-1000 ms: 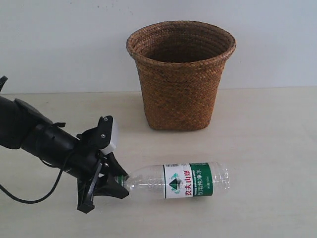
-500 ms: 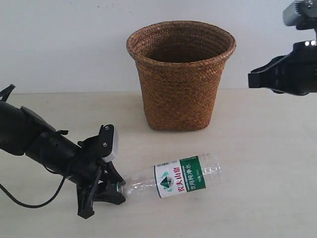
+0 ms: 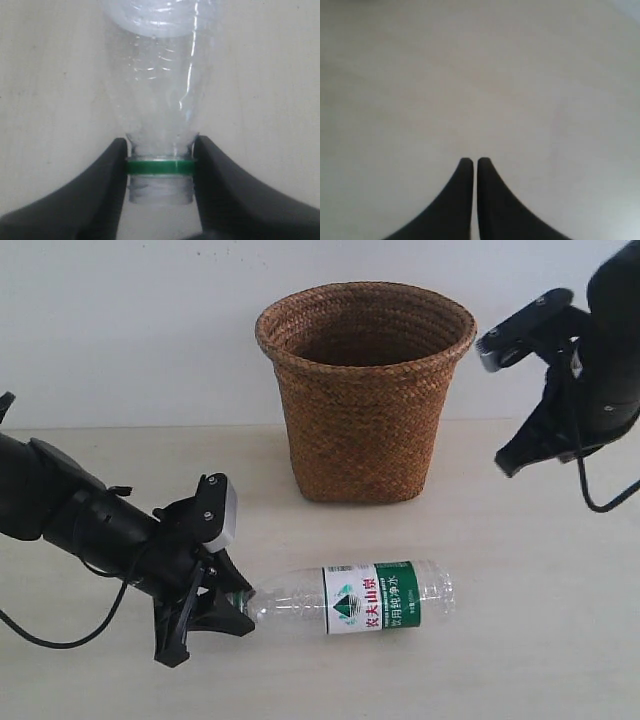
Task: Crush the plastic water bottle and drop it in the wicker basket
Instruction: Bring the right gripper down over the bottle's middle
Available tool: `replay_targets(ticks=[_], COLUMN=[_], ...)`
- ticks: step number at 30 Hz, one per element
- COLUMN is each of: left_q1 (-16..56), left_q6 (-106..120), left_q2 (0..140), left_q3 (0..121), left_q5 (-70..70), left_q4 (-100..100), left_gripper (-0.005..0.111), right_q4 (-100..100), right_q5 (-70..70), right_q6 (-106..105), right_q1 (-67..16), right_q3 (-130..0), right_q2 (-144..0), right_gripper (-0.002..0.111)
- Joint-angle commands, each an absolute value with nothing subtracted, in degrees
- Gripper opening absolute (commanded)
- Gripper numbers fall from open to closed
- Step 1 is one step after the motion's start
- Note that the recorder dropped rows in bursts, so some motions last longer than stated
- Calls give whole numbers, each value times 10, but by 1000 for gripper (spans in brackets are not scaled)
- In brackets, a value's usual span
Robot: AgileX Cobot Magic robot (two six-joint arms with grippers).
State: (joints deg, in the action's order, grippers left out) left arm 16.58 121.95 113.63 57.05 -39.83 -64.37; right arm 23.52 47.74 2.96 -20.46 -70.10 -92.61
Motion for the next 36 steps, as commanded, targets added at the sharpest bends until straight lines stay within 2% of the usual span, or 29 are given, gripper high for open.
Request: replay_targets(ticks=[1, 2, 6, 11, 18, 31, 36], left_q1=[169, 169, 169, 169, 169, 169, 169], left_q6=[1222, 1222, 1222, 1222, 1222, 1222, 1222], left_q2=[1130, 1130, 1130, 1130, 1130, 1130, 1130], left_q3=[573, 573, 573, 573, 573, 573, 573], left_q5=[-405, -405, -405, -405, -405, -405, -405], left_q4=[-646, -646, -646, -646, -646, -646, -656], left_gripper=[4, 4, 4, 4, 4, 4, 4], right_q4=[-109, -175, -222, -202, -194, -138, -46], right_q5=[559, 564, 520, 472, 420, 427, 405], right_q6=[-255, -298, -321, -316, -306, -269, -176], right_q1=[-206, -206, -219, -252, -259, -276, -304], right_q3=[-733, -732, -710, -685, -685, -686, -687], right_q2=[-933, -933, -945, -999, -1050, -1172, -1201], right_gripper=[0, 0, 0, 0, 0, 0, 0])
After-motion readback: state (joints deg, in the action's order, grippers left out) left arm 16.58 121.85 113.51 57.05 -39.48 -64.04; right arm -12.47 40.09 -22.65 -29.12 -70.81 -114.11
